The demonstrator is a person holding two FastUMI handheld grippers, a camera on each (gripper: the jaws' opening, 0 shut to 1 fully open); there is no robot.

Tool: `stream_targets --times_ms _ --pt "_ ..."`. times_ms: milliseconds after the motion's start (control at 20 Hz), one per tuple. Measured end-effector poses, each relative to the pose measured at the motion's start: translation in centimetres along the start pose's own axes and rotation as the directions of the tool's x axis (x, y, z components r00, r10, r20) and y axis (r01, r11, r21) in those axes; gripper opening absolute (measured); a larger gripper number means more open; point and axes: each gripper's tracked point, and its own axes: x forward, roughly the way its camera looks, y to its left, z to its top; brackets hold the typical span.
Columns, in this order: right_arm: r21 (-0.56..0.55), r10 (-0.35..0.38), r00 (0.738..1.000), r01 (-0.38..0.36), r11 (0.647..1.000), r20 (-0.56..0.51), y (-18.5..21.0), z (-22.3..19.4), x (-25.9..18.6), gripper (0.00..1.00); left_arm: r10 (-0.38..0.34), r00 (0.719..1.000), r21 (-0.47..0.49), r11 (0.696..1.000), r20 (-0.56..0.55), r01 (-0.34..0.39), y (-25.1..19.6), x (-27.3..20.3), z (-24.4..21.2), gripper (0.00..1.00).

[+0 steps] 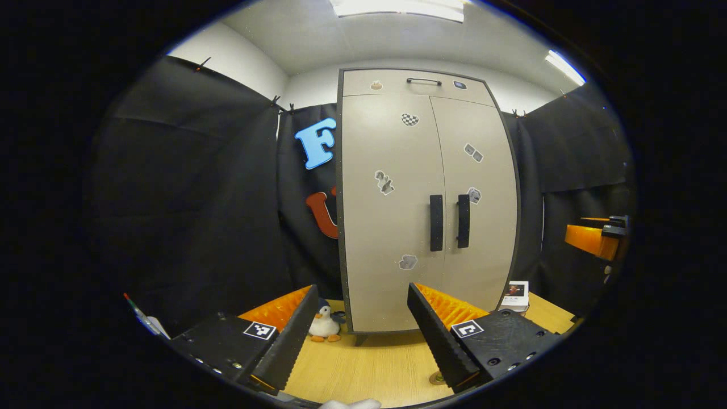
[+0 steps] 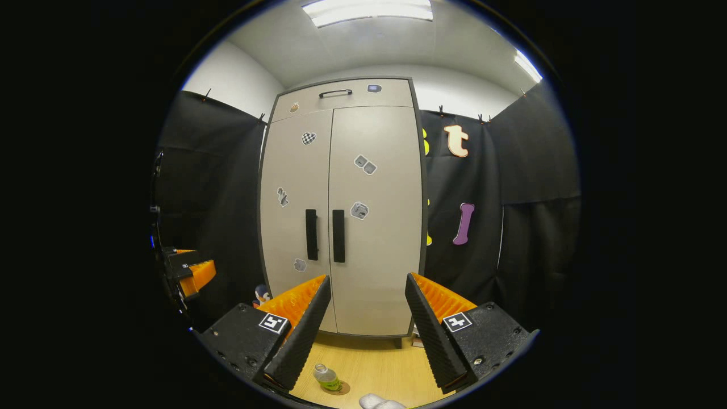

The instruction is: Grasp the bottle in the cabinet with the left hand and place it on the coaster, then close the right door with the right hand and the left door with the left hand.

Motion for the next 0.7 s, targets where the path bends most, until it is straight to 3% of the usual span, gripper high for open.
stream_targets --times_ms 200,700 --pt "-0.005 -0.016 0.999 0.016 1.0 0.029 -1.5 1.4 0.2 0.82 0.005 1.0 0.017 1.0 0.016 -0.005 -1.0 0.2 1.1 0.96" --pt "0.012 0.054 0.998 -0.054 0.998 0.028 -6.3 2.8 1.6 0.82 0.035 0.999 0.024 0.999 0.022 -0.036 -6.7 1.0 3.1 0.96"
